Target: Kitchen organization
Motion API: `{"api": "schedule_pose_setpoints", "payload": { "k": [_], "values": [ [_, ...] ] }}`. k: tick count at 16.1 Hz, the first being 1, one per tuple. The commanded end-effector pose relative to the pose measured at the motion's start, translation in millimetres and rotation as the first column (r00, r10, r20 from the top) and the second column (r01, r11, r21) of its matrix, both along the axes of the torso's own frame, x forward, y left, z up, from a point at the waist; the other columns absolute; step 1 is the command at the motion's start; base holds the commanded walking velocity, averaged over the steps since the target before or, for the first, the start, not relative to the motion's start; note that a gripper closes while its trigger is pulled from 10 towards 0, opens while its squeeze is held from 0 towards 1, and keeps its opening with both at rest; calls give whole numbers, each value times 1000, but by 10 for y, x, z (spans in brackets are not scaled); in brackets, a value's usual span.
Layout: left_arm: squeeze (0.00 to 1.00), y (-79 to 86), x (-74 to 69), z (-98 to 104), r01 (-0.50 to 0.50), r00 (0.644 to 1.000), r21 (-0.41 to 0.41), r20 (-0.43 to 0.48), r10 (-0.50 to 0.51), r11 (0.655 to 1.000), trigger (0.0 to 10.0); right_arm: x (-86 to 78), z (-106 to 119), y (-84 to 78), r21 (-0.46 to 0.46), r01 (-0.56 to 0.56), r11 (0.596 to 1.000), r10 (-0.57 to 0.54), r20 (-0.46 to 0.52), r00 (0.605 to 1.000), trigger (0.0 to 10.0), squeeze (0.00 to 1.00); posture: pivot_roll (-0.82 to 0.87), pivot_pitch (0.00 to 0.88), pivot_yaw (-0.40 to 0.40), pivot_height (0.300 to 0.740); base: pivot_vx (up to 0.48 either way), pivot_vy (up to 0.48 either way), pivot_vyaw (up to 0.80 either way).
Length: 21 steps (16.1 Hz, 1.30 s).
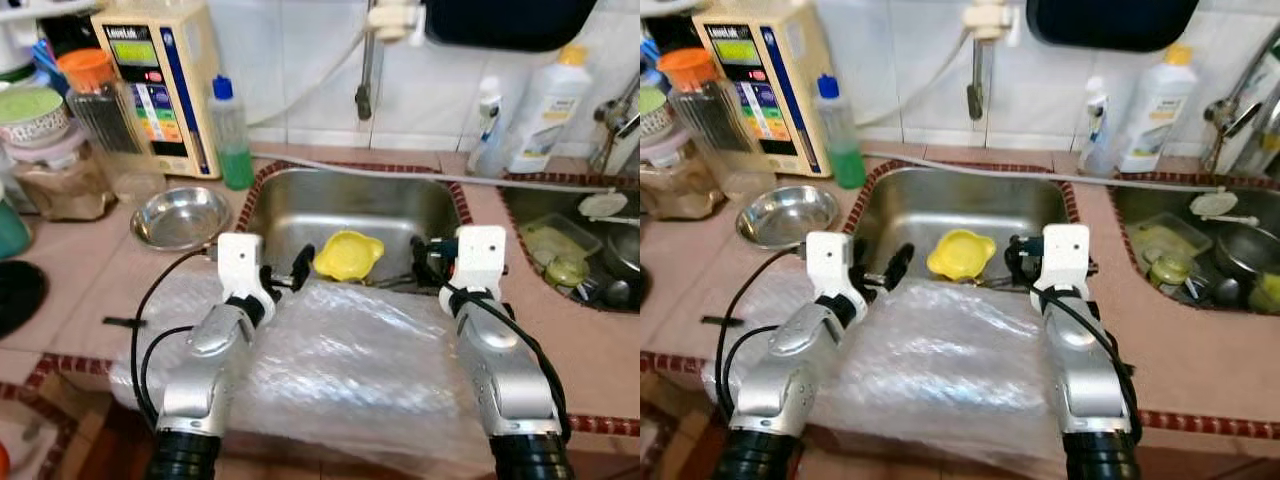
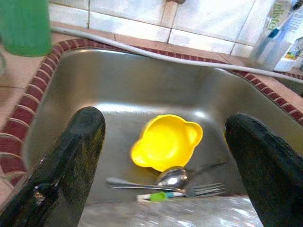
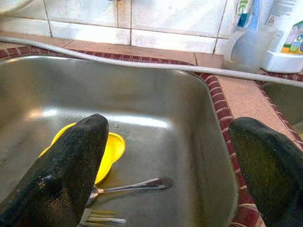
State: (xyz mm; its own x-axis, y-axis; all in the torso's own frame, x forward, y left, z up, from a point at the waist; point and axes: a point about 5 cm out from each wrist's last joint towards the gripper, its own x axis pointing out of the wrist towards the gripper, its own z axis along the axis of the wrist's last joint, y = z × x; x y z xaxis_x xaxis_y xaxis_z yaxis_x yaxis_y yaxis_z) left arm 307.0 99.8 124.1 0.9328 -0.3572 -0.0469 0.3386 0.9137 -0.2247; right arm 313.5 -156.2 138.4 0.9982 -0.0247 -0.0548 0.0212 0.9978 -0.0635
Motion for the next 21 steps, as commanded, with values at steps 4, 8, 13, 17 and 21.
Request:
{"api": "schedule_pose_setpoints", "payload": {
  "k": [4,8,13,17,21],
  "values": [
    [0,-61,-12,19,20,1000,-7,-4,-20,1000,10000,-7,29,-57,-12,23,1000,-23,18,1000,10000,0,-39,0,48,740,0,-413,0],
    [0,-60,-9,2,2,999,-25,-40,-3,1000,10000,-4,28,-71,-13,28,1000,-28,18,999,10000,0,-36,0,50,740,0,-71,0],
    [0,-57,7,79,-1,999,-39,-47,0,999,10000,8,38,-61,-8,33,999,-33,24,999,10000,0,-27,0,48,740,0,0,0],
    [0,-42,14,94,-10,999,-26,-47,9,1000,10000,18,37,-65,-5,36,999,-36,24,999,10000,0,-24,0,46,740,0,281,0],
    [0,-51,13,96,1,999,-19,-50,-2,1000,10000,20,39,-71,-7,43,999,-43,26,999,10000,0,-25,0,50,740,0,480,0]
  ]
}}
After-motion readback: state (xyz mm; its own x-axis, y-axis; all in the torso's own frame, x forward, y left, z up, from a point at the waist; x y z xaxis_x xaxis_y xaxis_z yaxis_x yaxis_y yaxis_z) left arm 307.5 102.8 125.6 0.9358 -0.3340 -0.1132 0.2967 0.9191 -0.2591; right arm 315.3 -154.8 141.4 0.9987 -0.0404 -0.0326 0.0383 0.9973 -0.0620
